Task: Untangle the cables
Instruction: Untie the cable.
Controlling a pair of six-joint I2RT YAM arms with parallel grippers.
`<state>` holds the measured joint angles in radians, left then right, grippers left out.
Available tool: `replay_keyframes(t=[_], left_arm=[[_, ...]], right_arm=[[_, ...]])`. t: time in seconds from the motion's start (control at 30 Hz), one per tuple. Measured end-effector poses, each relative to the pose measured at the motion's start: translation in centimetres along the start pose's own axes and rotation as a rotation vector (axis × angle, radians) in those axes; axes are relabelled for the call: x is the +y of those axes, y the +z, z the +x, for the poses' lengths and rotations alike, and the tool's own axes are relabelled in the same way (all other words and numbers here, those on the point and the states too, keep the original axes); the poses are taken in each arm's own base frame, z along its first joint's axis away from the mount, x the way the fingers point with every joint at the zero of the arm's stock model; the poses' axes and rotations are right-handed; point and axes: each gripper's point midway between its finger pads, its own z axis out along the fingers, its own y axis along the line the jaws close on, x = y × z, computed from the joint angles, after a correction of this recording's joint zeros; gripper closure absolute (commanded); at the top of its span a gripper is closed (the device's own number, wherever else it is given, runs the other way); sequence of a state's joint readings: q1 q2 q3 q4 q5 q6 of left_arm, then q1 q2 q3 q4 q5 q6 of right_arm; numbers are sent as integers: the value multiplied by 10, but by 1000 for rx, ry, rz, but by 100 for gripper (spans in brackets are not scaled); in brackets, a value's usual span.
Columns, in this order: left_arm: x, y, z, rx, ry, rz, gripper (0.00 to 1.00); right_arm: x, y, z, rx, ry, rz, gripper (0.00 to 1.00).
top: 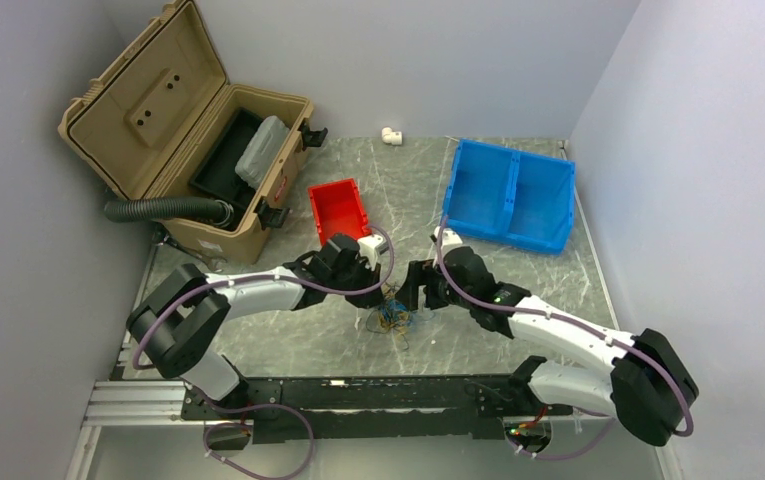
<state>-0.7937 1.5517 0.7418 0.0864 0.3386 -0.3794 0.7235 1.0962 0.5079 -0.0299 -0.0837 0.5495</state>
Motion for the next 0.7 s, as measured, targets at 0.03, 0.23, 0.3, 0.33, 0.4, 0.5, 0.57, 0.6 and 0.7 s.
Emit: replay_keyframes(t=[0.03,0.23,0.3,0.33,0.4,0.5,0.57,0.6,0.7], left_arm=[[0,0,0,-1,-4,1,100],[0,4,2,-1,-31,4,100],[0,4,2,1,-34,3,100],[0,4,2,1,-35,3,100],[0,4,2,1,-35,3,100],[0,4,2,1,-38,4,100],[0,4,2,1,-45,3,100],[0,4,3,2,-45,2,100],[3,4,4,4,-49,-12,100]], right_arm=[[0,-1,1,2,-5,7,22],[0,2,23,70,-39,28,29],[-1,3,26,76,-39,32,32],[-3,4,27,78,-37,40,32],[-9,6,30,84,-29,64,33],[-21,14,40,112,-19,121,34],[-30,19,50,138,-19,172,34],[-35,20,55,152,-25,205,34],[-35,25,50,141,-50,268,37]])
